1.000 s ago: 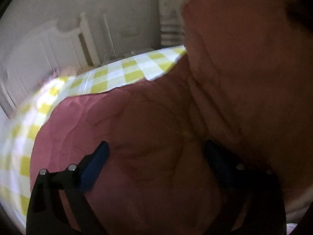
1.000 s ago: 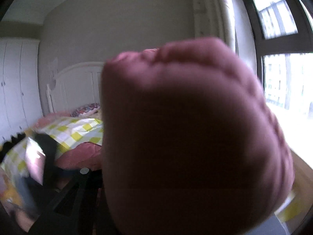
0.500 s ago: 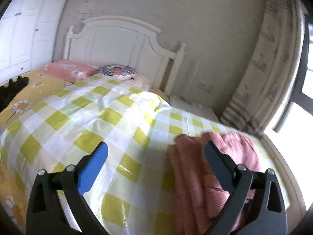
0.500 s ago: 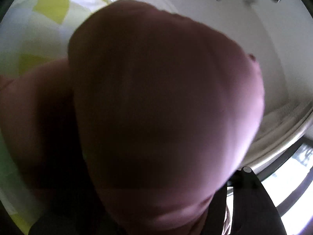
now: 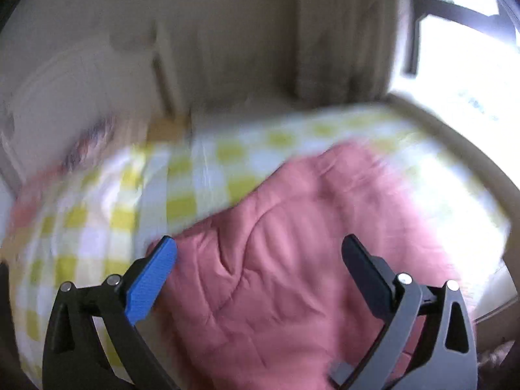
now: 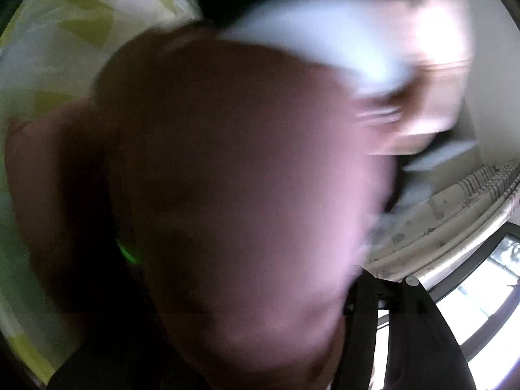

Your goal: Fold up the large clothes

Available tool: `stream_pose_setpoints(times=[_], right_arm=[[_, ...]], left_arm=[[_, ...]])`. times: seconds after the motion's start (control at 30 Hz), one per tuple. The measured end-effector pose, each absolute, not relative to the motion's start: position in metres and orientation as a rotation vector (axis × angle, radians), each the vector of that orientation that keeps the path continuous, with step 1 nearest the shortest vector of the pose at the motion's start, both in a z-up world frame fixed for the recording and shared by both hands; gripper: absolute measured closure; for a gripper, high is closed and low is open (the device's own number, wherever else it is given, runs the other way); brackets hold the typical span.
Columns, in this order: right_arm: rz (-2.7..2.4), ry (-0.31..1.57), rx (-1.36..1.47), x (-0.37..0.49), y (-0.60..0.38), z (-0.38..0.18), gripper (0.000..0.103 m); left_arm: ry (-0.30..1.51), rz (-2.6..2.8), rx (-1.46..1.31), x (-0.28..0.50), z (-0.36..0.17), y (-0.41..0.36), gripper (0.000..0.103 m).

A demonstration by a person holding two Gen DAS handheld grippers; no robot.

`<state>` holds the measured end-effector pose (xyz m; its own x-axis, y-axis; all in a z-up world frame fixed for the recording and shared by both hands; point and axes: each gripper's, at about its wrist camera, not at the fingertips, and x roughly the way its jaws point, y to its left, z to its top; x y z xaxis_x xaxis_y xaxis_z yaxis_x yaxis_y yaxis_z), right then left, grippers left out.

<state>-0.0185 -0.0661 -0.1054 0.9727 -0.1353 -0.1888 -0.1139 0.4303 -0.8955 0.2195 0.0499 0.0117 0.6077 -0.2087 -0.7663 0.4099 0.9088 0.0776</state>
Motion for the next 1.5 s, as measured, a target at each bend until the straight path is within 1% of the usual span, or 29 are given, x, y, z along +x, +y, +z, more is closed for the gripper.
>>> stream_pose_setpoints(times=[0.03,0.13,0.17,0.2,0.3,0.4,0.47,0.5,0.53,0.6,0.63,0.67,0.73,0.8,0.87,1.0,1.07,1.1,1.13,1.2,1.23,1.27,1.3,1.33,1.37,1.4,1.43,1.5], right_arm=[[0.015,0.259,-1.120,-0.022,-0.071,-0.102,0.046],[0.127,0.294,-1.037,-0.044,-0.095,-0.086,0.031],[0.178,0.314,-0.987,-0.059,-0.107,-0.076,0.020],[0.287,0.344,-0.866,-0.073,-0.127,-0.058,0.014],[0.431,0.385,-0.566,-0.094,-0.181,-0.010,0.014],[0.408,0.355,-0.260,-0.083,-0.245,0.038,0.014],[0.341,0.350,-0.103,-0.068,-0.257,0.060,0.014],[0.303,0.366,-0.056,-0.049,-0.266,0.062,0.014],[0.296,0.393,-0.046,-0.049,-0.269,0.055,0.014],[0.342,0.501,-0.072,-0.013,-0.244,0.030,0.013],[0.368,0.572,-0.131,0.004,-0.220,0.009,0.008],[0.316,0.579,-0.295,0.001,-0.194,-0.018,0.004],[0.248,0.496,-0.476,-0.008,-0.179,-0.036,0.004],[0.261,0.519,-0.472,-0.006,-0.181,-0.033,0.004],[0.273,0.535,-0.456,-0.001,-0.186,-0.030,0.004],[0.263,0.521,-0.465,0.011,-0.169,-0.037,0.004],[0.267,0.523,-0.459,0.011,-0.171,-0.034,0.004],[0.271,0.521,-0.459,0.014,-0.163,-0.051,0.004],[0.275,0.519,-0.459,0.013,-0.164,-0.051,0.004],[0.306,0.506,-0.443,0.006,-0.167,-0.055,0.004],[0.341,0.498,-0.428,0.002,-0.168,-0.053,0.004],[0.371,0.509,-0.420,0.003,-0.171,-0.051,0.004],[0.393,0.517,-0.423,0.002,-0.173,-0.050,0.004],[0.415,0.513,-0.426,0.001,-0.176,-0.047,0.004],[0.435,0.517,-0.418,0.001,-0.178,-0.043,0.009],[0.463,0.524,-0.383,0.003,-0.186,-0.034,0.020],[0.472,0.518,-0.342,0.006,-0.195,-0.024,0.023],[0.439,0.472,-0.265,0.013,-0.215,0.000,0.025]], left_arm=[[0.882,-0.367,0.251,0.230,-0.002,0.052,0.002],[0.822,-0.370,0.234,0.236,-0.033,0.069,0.002],[0.818,-0.358,0.211,0.235,-0.037,0.074,0.002],[0.801,-0.343,0.197,0.233,-0.039,0.080,0.002],[0.765,-0.327,0.197,0.226,-0.039,0.089,0.002],[0.758,-0.327,0.191,0.223,-0.038,0.090,0.002],[0.756,-0.326,0.192,0.222,-0.039,0.091,0.002],[0.752,-0.325,0.192,0.221,-0.039,0.091,0.002],[0.748,-0.323,0.192,0.219,-0.035,0.089,0.002],[0.742,-0.320,0.193,0.219,-0.034,0.088,0.002],[0.742,-0.319,0.195,0.218,-0.033,0.087,0.002],[0.747,-0.320,0.198,0.218,-0.032,0.087,0.002],[0.766,-0.315,0.227,0.220,-0.027,0.085,0.002],[0.808,-0.238,0.324,0.215,-0.011,0.080,0.002],[0.831,-0.156,0.350,0.205,0.014,0.079,0.002],[0.706,-0.172,0.200,0.168,0.083,0.077,0.002],[0.680,-0.186,0.150,0.158,0.090,0.069,0.002],[0.682,-0.189,0.133,0.157,0.087,0.067,0.002],[0.704,-0.194,0.113,0.159,0.074,0.064,0.002],[0.763,-0.160,0.133,0.171,0.037,0.061,0.002],[0.784,-0.105,0.191,0.180,0.008,0.061,0.002],[0.745,-0.120,0.199,0.183,-0.014,0.068,0.002],[0.704,-0.148,0.149,0.182,-0.020,0.079,0.002],[0.697,-0.182,0.033,0.181,-0.020,0.100,0.002],[0.704,-0.182,-0.032,0.181,-0.017,0.111,0.002],[0.715,-0.158,-0.059,0.182,-0.016,0.119,0.002],[0.734,-0.179,-0.065,0.185,-0.019,0.121,0.002],[0.765,-0.229,-0.124,0.190,-0.025,0.130,0.002]])
